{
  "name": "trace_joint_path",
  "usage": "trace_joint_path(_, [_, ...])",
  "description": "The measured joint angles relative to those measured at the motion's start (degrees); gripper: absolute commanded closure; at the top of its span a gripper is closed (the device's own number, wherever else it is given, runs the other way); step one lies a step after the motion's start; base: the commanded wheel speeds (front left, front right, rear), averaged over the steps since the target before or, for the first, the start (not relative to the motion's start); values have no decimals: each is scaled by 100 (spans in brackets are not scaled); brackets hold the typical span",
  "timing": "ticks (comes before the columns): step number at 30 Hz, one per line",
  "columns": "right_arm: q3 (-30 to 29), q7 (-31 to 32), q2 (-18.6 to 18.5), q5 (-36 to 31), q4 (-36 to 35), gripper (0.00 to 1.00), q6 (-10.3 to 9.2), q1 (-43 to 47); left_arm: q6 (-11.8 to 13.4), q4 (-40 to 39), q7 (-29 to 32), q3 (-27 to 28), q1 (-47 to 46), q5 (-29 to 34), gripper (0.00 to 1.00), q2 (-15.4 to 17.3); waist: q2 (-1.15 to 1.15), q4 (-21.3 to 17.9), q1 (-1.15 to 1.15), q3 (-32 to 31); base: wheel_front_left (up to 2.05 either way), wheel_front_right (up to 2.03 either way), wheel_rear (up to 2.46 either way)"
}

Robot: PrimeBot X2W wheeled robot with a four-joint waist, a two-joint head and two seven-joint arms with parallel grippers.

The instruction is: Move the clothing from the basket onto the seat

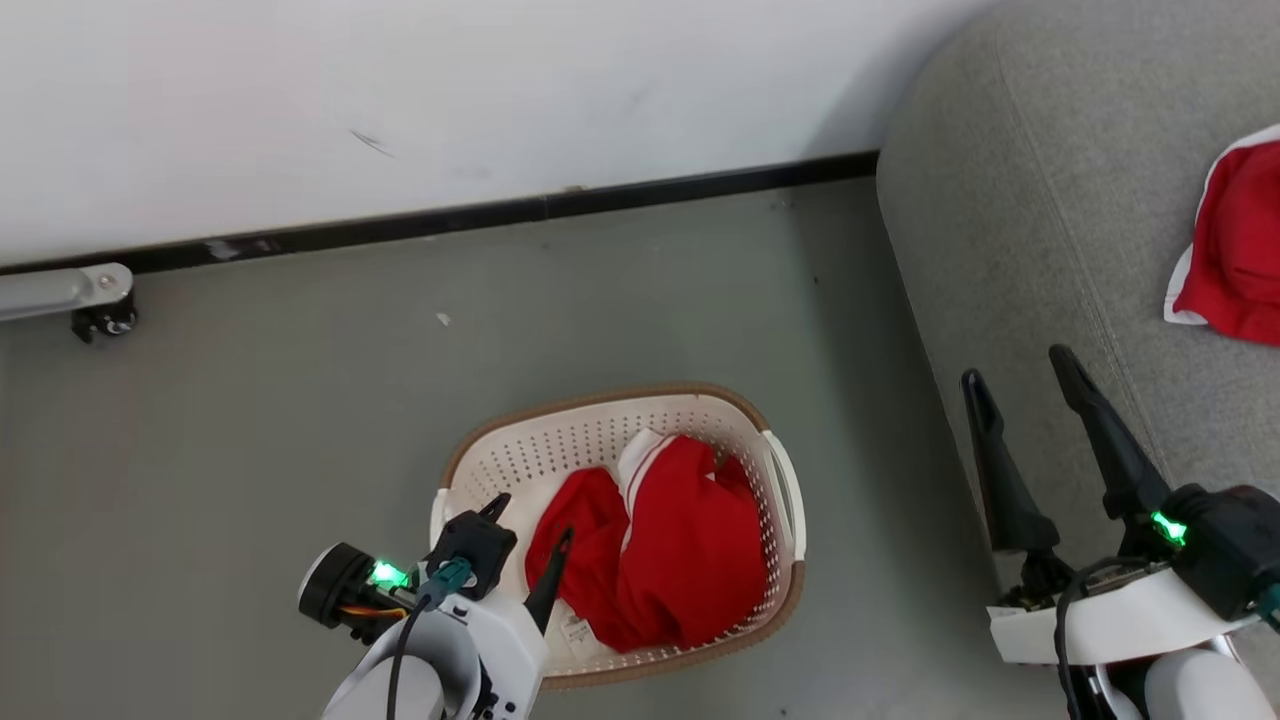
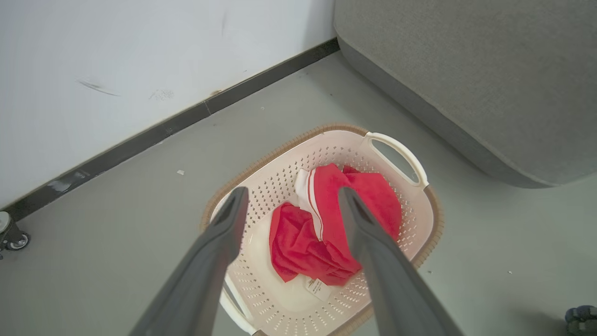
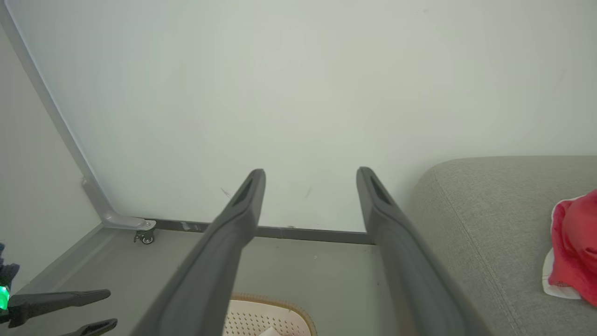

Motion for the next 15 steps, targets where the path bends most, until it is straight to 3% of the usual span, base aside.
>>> trace_joint_path(15, [14,-1,0,69,-229,0,0,-722,-99,786,40,-86,-645,109,0,-254,0,-522,0,894,0,0,0])
